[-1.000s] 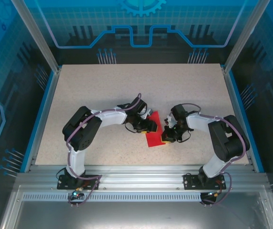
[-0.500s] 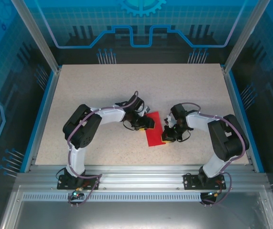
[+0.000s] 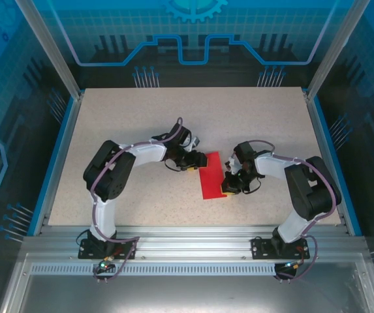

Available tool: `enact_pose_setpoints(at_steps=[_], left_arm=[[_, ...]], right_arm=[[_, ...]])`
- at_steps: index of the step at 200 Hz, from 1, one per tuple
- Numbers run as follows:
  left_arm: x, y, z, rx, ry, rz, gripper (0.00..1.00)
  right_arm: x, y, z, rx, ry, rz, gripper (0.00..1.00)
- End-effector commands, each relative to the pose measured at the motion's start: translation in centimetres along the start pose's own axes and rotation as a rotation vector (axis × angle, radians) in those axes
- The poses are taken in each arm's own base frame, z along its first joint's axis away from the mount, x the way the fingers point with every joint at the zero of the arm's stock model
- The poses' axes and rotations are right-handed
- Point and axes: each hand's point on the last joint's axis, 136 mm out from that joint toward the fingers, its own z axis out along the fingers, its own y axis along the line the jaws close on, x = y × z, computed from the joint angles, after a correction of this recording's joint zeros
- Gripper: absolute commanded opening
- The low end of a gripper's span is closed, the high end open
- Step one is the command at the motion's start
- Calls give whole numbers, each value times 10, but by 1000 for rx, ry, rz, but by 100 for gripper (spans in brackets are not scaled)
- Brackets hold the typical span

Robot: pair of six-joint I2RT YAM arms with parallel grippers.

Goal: Fold a paper plane with a square sheet of paper (fold left side to right side)
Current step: First fold the square sheet of paper in half at the center of the table.

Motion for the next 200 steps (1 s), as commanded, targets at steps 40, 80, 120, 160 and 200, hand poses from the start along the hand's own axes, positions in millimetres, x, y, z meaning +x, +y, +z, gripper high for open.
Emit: enact_pose_setpoints(at_steps=[40,80,120,160,200], left_arm=[[24,-42,-3,80,29,104,56],[8,-41,15,62,31,105,56],[0,-26,30,25,47,94,56],[-4,-6,34,-8,39,64,56],[-16,11,35,-34,20,39,56]], right_arm=[[13,-40,7,187,29,33,2],[13,-40,7,188,32,34,2],[13,-40,7,190,32,35,2],[14,-40,6,190,36,38,2],[15,-39,6,190,49,37,2]])
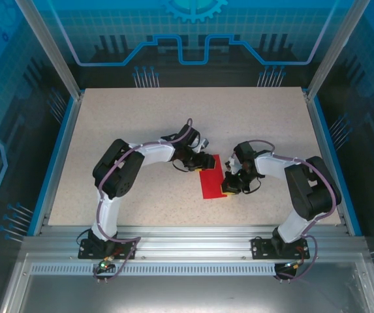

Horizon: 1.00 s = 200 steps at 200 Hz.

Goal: Fold a paper plane with a square sheet of paper (fold left side to right side)
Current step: First fold the square sheet of paper in half at the center of the table.

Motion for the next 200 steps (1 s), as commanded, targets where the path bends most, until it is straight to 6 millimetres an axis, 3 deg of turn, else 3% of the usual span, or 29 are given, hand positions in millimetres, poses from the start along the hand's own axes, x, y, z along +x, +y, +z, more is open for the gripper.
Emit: enact_pose_setpoints(at_steps=[1,110,139,161,200], left_arm=[[-11,27,3,-56,-14,-20,56],[-63,61,-11,-87,-101,-86,57],[-68,59,-17,-71,-112,-84,57],[-74,47,-34,-47,-143,-60,58],[-78,24,-82,-36,-214,-4,59]], right_arm=[[16,-39,7,186,50,36,2],[20,-39,7,180,49,44,2],[19,-33,8,139,36,55,3],[20,-26,10,102,26,69,3],[23,-11,7,64,-28,88,4]])
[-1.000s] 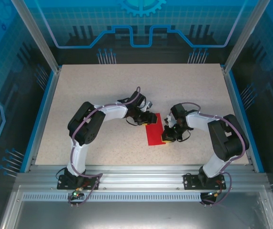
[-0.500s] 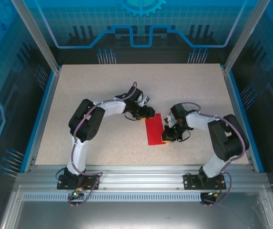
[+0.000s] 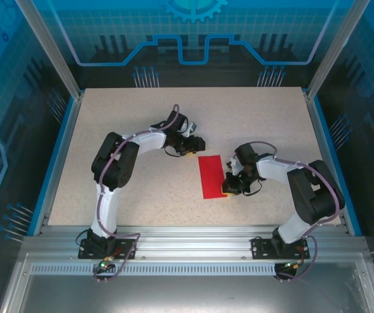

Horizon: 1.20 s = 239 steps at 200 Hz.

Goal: Fold a paper plane with a square sheet of paper (fold left side to right side)
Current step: First fold the square sheet of paper in half at the center of the table, then fold the triangle a second time at the center of the table.

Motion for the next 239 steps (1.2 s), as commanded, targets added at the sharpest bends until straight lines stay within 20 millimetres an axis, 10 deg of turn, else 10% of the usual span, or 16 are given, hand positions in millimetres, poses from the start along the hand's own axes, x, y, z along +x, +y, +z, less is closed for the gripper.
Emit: enact_pose_setpoints(at_steps=[1,41,115,239], left_arm=[[-11,-16,-45,-4,-68,59,59],[19,-35,-64,39,-52,66,59],[103,-61,-15,57,104,46,58],[131,-32,13,-16,188,-10,57]], right_arm=[[20,-12,6,74,19,62,3],[9,28,-14,0,-67,-22,16],[-57,25,-73,48,-256,-153,46],[-114,22,-49,43,-212,-161,46]])
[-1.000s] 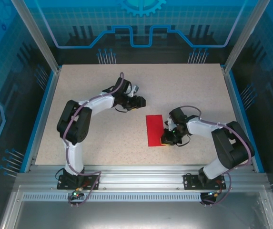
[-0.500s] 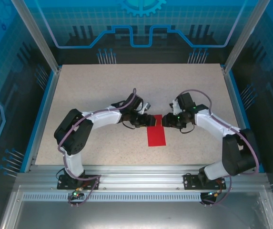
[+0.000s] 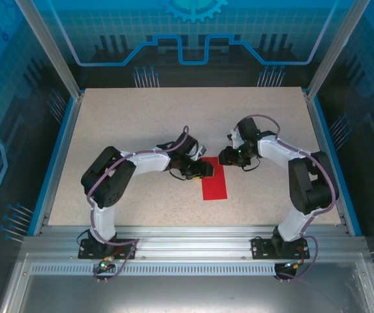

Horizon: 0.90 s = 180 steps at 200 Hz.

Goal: Fold a paper plane with a square sheet of paper (fold left side to right side)
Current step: Fold the triangle a second time at the center of the table.

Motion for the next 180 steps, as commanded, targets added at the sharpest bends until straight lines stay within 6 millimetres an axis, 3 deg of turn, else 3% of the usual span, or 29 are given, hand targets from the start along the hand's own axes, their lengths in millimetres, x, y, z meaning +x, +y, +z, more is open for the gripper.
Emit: enact_pose_setpoints(at_steps=[1,75,107,180], left_arm=[[9,14,9,-31,32,-24,57],[16,27,14,-107,60,-29,57],[23,28,15,-155,75,-8,57],[25,30,15,-164,73,-8,57]], right_arm=[[-8,2,1,-24,1,-13,46],[-17,1,7,-23,5,-4,48],[-28,5,8,-111,-16,41,48],[-34,9,26,-180,9,32,47]])
